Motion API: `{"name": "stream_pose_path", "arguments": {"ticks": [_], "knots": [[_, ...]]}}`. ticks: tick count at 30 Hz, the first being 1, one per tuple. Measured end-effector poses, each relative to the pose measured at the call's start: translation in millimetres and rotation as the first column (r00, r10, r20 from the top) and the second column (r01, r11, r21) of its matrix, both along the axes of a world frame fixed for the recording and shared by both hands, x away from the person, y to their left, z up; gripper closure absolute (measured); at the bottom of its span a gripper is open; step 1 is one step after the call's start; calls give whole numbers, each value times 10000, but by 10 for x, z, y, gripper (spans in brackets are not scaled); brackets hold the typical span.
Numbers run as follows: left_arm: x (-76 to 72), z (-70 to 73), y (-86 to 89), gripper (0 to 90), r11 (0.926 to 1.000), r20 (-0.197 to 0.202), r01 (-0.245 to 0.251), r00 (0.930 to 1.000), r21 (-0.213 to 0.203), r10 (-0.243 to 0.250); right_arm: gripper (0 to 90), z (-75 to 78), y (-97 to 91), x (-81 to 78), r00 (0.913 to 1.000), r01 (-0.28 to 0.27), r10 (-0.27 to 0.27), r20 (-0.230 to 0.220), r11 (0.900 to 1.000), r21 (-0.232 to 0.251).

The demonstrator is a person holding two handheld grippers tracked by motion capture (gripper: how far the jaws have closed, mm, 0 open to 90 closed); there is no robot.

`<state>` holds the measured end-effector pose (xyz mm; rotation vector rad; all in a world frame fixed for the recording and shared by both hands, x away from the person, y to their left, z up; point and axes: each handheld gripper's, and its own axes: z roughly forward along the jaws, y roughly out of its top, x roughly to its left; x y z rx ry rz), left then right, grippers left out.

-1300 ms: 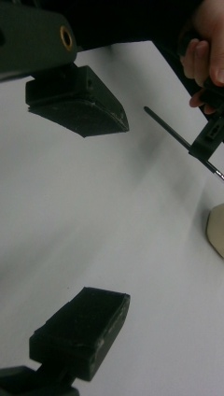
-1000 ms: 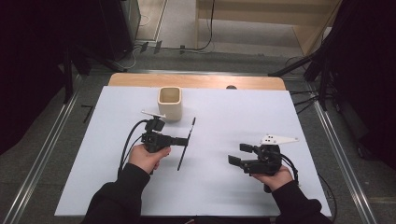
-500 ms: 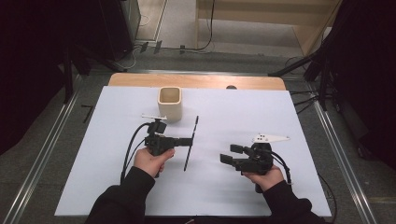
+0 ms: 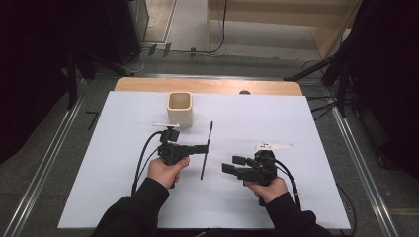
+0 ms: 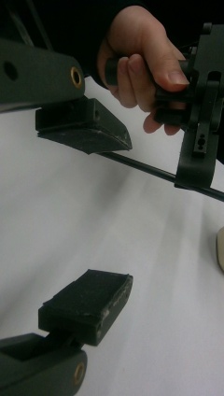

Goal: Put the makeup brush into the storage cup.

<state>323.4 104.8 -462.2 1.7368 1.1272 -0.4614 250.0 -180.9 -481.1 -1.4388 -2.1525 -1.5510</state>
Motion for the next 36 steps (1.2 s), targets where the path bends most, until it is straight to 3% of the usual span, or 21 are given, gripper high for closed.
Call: {"name": "stream_pose_path", "arguments": {"ticks": [5,9,22,27,29,36], "knots": [[-16,-19,-45,865,9999,57,-91,9999,-85,92,330,-19,79,17,9996,-11,12,-291,10000,31],[-34,-31,-74,865,9997,135,-168,9998,-155,170,347,-17,124,10,9998,132,-131,-174,9999,63],[-56,-82,-166,864,9990,19,-217,9998,-378,218,408,-70,231,25,9981,157,-139,-601,9995,280],[-74,-97,-213,864,9990,15,-120,9999,-424,121,468,-99,259,46,9963,130,-81,-861,9983,561],[-82,-101,-227,864,9988,-17,-108,9999,-488,107,501,-109,271,58,9925,216,-130,-1214,9973,702],[-100,-110,-243,864,9977,-65,-168,9998,-661,164,622,-141,284,77,9899,263,-139,-1408,9959,870]]}}
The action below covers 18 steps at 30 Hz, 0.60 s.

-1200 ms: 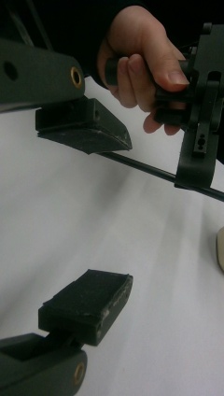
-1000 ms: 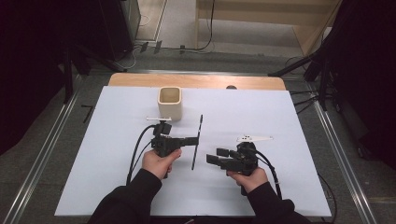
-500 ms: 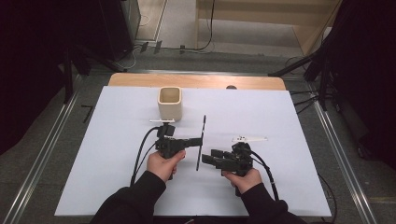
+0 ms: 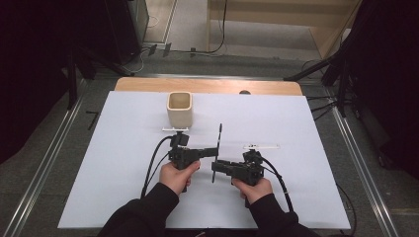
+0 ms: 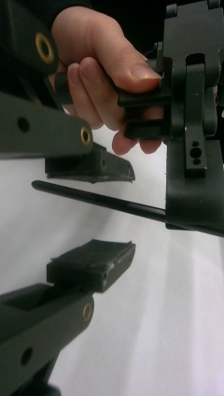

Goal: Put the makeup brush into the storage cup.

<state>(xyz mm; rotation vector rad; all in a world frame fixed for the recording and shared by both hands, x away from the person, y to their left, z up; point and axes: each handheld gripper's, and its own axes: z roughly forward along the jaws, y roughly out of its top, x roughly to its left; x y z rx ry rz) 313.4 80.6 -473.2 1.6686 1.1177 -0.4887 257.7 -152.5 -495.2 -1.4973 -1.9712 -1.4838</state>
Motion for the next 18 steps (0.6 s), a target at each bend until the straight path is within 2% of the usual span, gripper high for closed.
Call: {"name": "stream_pose_path", "arguments": {"ticks": [6,11,18], "knots": [[-26,-10,-28,864,9999,-42,0,10000,-137,0,732,-16,17,8,10000,-39,40,-43,9998,176],[-43,-23,-54,864,10000,42,36,10000,-64,-35,820,-24,16,19,9996,-15,21,-264,9997,233],[-52,-7,-62,846,9999,295,109,9995,-70,-107,856,-20,2,20,9994,98,-93,-336,9998,164]]}}
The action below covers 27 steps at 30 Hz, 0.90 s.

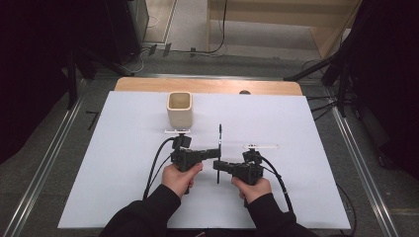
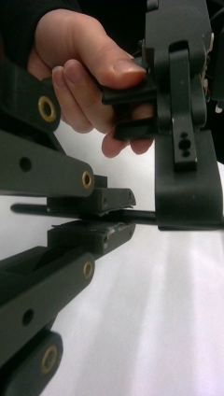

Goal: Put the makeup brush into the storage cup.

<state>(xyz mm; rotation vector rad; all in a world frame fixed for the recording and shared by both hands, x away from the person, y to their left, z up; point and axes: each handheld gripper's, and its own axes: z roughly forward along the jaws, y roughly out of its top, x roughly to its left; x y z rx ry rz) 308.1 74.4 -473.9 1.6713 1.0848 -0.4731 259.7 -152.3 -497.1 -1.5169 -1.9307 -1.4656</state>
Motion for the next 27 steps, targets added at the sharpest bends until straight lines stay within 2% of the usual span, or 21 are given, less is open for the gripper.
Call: {"name": "stream_pose_path", "arguments": {"ticks": [4,8,11,14,18,20,22,27], "knots": [[-11,30,-18,806,9993,330,162,9993,327,-173,857,-3,-1,2,10000,-26,26,9,10000,-11],[-13,51,-10,742,9991,399,227,9989,352,-241,858,-11,-1,8,9998,-91,91,-158,10000,-3],[-3,66,9,661,9991,614,288,9976,310,-306,858,-8,-10,13,9999,-58,58,-148,10000,12],[20,66,20,514,9979,921,416,9947,488,-460,858,-12,-21,20,9999,-117,117,-123,9999,-20],[66,63,57,407,9971,838,714,9938,256,-733,858,-26,-25,25,9996,-238,236,-168,9997,-91],[87,57,67,363,9940,730,1028,9918,372,-1053,858,-37,-19,32,9991,-406,405,-144,9991,-84],[96,53,78,356,9921,823,1114,9898,577,-1160,858,-51,-11,35,9984,-541,539,-141,9985,-109],[127,55,94,353,9887,877,1410,9855,509,-1450,858,-59,7,32,9962,-864,865,-93,9962,107]]}}
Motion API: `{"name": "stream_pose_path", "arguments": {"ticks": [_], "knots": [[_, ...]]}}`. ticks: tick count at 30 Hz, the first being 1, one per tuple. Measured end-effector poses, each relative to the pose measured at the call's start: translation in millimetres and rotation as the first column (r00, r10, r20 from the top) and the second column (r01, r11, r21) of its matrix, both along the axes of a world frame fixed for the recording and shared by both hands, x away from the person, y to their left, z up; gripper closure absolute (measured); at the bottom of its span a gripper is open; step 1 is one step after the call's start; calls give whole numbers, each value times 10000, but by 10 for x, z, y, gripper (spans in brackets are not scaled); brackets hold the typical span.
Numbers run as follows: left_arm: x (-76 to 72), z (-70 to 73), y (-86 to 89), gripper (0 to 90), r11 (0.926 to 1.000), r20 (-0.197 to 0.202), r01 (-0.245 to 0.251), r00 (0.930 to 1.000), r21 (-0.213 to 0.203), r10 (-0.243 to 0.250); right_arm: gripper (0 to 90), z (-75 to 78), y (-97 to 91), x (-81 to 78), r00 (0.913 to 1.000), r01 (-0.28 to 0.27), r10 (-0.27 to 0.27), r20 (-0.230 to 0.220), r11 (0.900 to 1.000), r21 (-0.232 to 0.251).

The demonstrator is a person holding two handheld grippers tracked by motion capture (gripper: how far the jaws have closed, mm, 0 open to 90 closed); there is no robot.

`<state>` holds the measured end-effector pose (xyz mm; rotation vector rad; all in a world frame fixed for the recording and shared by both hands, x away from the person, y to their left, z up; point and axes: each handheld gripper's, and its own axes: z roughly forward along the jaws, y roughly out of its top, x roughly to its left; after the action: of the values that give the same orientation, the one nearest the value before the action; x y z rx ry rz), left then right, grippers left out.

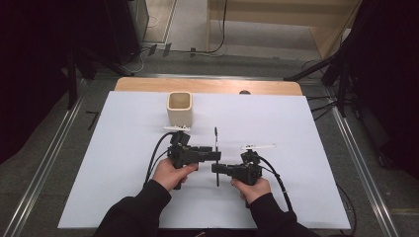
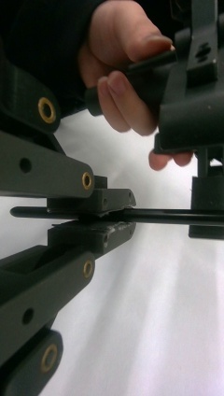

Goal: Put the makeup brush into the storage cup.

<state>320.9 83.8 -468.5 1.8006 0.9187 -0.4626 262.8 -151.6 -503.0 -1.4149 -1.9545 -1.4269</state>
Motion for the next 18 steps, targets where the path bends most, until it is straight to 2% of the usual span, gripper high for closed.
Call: {"name": "stream_pose_path", "arguments": {"ticks": [1,10,12,15,18], "knots": [[10,-5,7,354,10000,61,69,10000,-29,-69,858,-1,3,0,10000,-52,52,-3,10000,45],[97,-91,30,343,9982,-228,236,9994,-548,-249,857,-30,16,2,9998,-166,168,-74,9994,293],[111,-110,23,386,9983,-215,215,9995,-544,-227,858,-33,17,4,9998,-166,169,-83,9993,336],[128,-132,17,475,9983,-436,183,9988,-560,-207,857,-33,18,4,9998,-160,164,-109,9991,393],[127,-127,14,553,9982,-425,98,9990,-594,-124,858,-32,23,2,9996,-186,195,-199,9988,452]]}}
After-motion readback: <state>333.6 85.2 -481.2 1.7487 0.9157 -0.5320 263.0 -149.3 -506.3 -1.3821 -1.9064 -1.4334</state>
